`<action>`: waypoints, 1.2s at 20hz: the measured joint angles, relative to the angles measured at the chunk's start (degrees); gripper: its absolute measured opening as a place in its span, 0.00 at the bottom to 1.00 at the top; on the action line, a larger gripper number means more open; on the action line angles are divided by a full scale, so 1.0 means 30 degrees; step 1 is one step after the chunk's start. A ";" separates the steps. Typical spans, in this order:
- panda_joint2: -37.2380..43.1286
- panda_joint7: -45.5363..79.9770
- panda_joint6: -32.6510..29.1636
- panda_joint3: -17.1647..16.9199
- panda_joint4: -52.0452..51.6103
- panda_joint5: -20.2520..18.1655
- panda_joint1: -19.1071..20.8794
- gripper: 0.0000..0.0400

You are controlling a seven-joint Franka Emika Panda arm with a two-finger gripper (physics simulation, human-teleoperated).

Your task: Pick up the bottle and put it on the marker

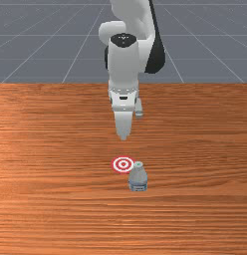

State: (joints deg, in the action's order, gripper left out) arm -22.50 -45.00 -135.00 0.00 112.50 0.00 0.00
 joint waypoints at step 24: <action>-0.0243 3.0481 0.2550 -0.2519 -0.5919 -0.1029 -0.2502 0.95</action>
State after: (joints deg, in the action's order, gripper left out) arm -23.23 46.44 -127.35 -7.56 94.74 -3.09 -7.51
